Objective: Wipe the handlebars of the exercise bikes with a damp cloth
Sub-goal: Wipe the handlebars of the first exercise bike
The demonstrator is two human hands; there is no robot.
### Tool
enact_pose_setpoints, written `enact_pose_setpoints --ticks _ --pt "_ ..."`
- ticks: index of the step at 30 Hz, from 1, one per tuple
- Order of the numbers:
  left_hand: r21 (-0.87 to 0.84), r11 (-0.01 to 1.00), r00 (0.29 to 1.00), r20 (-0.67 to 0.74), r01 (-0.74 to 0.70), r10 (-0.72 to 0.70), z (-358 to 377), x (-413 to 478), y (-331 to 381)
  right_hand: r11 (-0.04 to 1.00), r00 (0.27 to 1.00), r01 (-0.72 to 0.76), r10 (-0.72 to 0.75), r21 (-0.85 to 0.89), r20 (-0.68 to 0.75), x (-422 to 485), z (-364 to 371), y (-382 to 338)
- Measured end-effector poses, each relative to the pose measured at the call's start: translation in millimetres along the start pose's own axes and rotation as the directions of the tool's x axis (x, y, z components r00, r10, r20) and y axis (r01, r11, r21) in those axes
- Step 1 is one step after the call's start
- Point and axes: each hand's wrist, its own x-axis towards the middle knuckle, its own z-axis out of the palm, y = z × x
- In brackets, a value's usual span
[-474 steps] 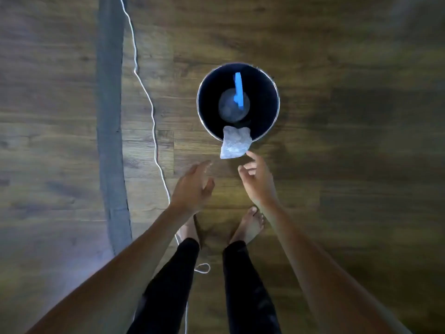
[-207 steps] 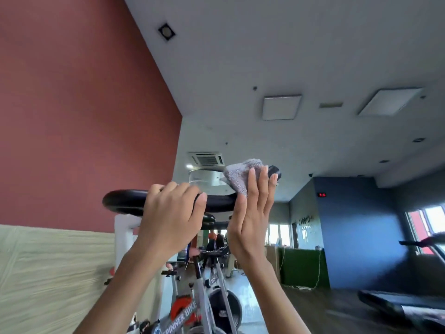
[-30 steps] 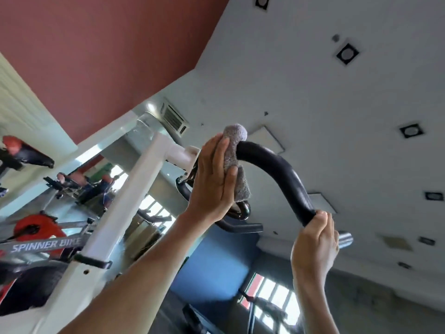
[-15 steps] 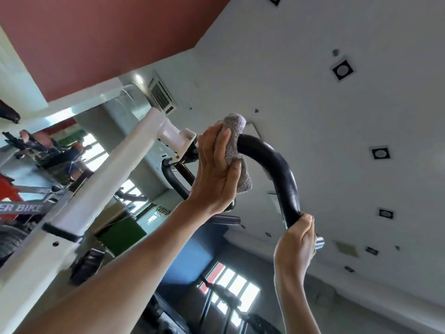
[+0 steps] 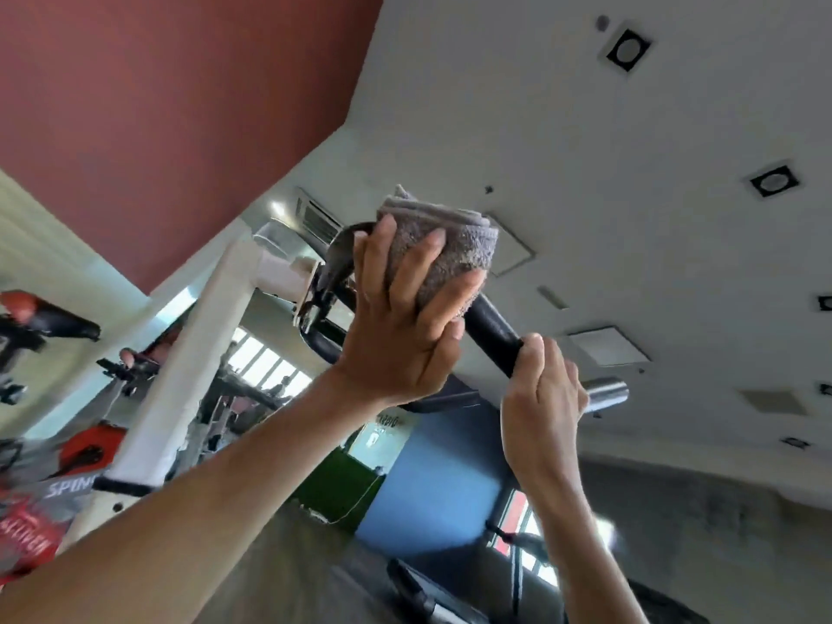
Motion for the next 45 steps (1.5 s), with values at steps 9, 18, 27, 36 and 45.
enact_pose_setpoints --ticks 9,18,27,36,45 --pt "0.175 0.859 0.840 0.372 -0.482 0.395 -3 -12 20 0.975 0.976 0.112 -0.145 -0.194 -0.162 10 -28 80" --pt "0.286 0.796 0.747 0.601 -0.534 0.285 -22 -2 54 0.984 0.954 0.158 -0.173 -0.080 -0.243 5 -13 105" --pt "0.143 0.851 0.531 0.829 -0.505 0.176 -22 45 104 0.969 0.958 0.190 -0.217 -0.156 -0.186 11 -26 96" --pt "0.303 0.931 0.338 0.914 -0.202 -0.224 -16 88 122 0.940 0.959 0.279 -0.284 -0.195 0.003 26 -44 90" --pt "0.439 0.886 -0.057 0.891 -0.147 -0.451 -4 120 140 0.959 0.896 0.274 -0.226 -0.076 0.382 48 -77 87"
